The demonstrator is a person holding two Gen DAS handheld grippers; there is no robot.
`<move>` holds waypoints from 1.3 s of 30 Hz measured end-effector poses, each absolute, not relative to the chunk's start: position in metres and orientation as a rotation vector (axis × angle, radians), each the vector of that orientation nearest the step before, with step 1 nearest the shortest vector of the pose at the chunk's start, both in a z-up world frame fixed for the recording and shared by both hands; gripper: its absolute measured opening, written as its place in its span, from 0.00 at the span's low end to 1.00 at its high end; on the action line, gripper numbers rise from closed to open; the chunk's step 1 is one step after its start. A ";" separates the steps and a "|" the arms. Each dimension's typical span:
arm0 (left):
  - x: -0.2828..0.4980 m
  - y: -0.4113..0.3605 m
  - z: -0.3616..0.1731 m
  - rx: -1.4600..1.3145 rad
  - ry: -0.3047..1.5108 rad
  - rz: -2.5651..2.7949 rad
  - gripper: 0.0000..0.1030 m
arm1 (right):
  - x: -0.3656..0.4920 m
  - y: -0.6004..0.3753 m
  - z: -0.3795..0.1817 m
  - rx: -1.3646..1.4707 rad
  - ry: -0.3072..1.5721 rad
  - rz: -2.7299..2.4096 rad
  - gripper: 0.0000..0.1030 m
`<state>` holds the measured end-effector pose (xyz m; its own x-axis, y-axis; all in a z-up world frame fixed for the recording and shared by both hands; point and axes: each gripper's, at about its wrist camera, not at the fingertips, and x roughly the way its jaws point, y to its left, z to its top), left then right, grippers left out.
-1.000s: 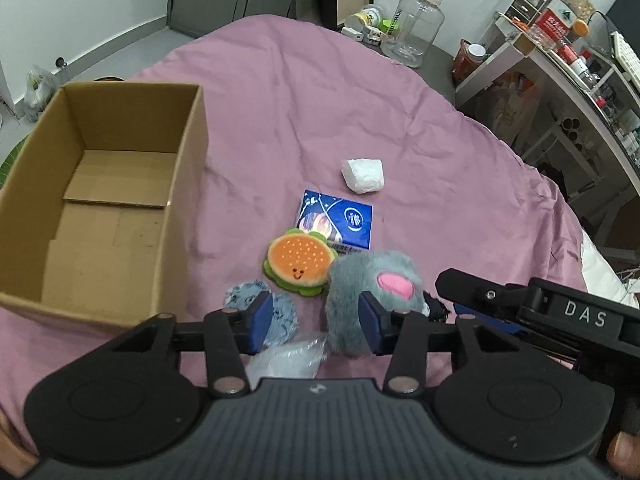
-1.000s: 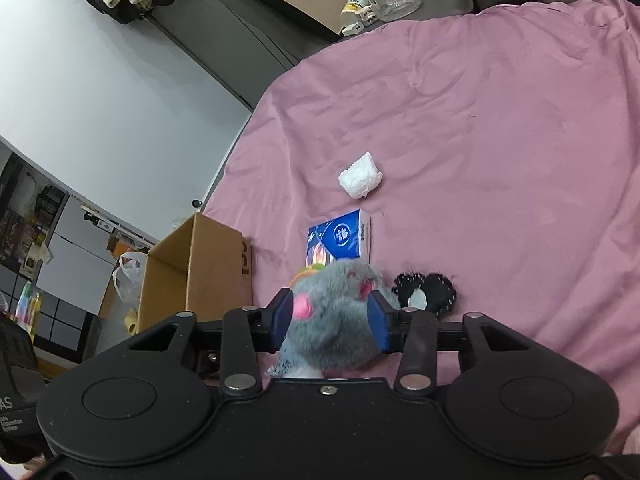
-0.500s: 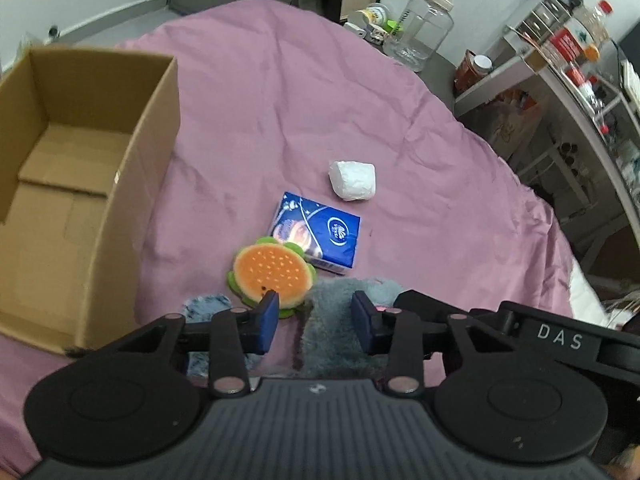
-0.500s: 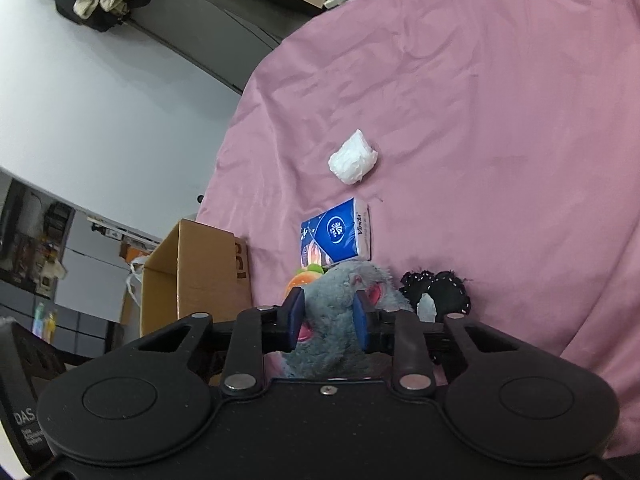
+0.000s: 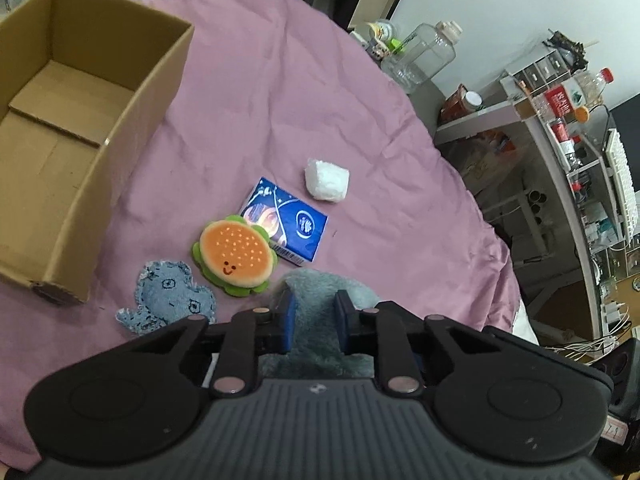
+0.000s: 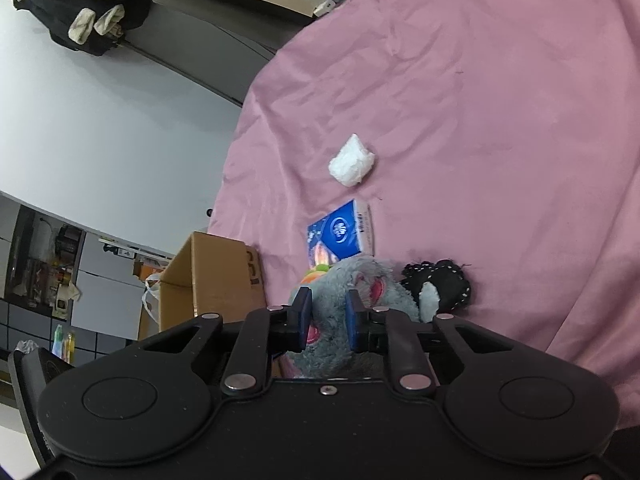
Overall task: Organize soft objects
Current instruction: 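Lift the grey plush mouse with both grippers and carry it over the box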
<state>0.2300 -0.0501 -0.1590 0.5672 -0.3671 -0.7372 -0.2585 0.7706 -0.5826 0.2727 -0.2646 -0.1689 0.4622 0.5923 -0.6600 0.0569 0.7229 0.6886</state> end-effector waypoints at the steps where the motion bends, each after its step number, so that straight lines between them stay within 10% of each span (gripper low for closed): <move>1: 0.228 -0.049 -0.156 -0.719 0.982 -0.069 0.19 | 0.272 -0.263 -0.166 0.712 1.053 0.369 0.18; 39: 0.166 0.083 -0.031 -0.724 0.785 0.048 0.16 | 0.242 -0.118 -0.043 0.629 0.925 0.571 0.15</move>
<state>0.1658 0.0834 -0.0314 0.7188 -0.2189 -0.6598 -0.2975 0.7610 -0.5766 0.2415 -0.1182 -0.0426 0.4833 0.6868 -0.5429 -0.1775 0.6842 0.7074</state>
